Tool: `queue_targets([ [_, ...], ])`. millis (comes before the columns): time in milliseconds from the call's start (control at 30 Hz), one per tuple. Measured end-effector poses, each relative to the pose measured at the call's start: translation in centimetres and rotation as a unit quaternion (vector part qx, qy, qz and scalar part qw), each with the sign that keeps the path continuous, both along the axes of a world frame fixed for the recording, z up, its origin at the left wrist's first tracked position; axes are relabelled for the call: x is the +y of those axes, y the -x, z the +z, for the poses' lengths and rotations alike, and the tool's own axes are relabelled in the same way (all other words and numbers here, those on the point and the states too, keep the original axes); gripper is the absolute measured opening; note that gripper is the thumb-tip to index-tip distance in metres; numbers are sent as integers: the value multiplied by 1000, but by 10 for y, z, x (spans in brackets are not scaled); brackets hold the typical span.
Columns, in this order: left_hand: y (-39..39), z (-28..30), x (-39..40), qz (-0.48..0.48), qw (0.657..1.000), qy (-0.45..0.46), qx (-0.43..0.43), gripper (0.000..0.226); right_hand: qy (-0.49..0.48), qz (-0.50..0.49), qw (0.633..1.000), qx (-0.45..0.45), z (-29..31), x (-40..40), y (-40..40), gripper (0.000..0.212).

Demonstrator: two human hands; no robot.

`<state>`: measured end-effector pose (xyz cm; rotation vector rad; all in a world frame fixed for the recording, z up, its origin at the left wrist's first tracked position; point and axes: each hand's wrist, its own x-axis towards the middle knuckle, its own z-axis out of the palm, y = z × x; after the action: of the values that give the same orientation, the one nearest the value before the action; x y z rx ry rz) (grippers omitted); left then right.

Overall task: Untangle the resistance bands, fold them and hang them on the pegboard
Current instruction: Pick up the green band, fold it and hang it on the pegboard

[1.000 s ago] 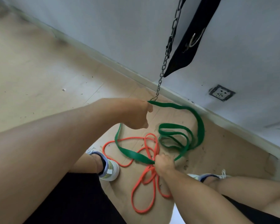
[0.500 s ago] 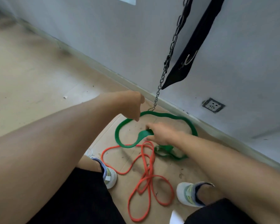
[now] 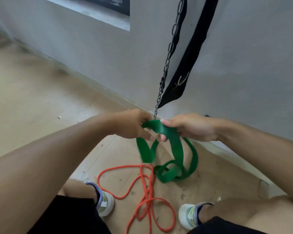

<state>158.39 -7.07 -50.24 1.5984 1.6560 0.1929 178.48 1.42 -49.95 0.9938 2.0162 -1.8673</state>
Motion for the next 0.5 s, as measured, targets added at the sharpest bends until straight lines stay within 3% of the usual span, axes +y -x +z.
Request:
queue_targets([
  [100, -1, 0, 2, 20, 999, -11, -49, 24, 45, -46, 997, 51, 12, -1, 0, 39],
  [200, -4, 3, 2, 46, 991, -4, -127, 39, 0, -27, 994, 110, 14, -2, -1, 30],
  [333, -14, 12, 3, 128, 961, -114, -218, 21, -27, -52, 980, 188, 17, -1, -3, 12],
  [400, -16, 21, 3, 186, 929, -157, -280, 17, -65, -68, 976, 195, 22, -3, -4, 18],
  [500, -17, 33, 2, 235, 898, -181, -326, 22, -196, -113, 968, 106, 8, -4, 1, 44],
])
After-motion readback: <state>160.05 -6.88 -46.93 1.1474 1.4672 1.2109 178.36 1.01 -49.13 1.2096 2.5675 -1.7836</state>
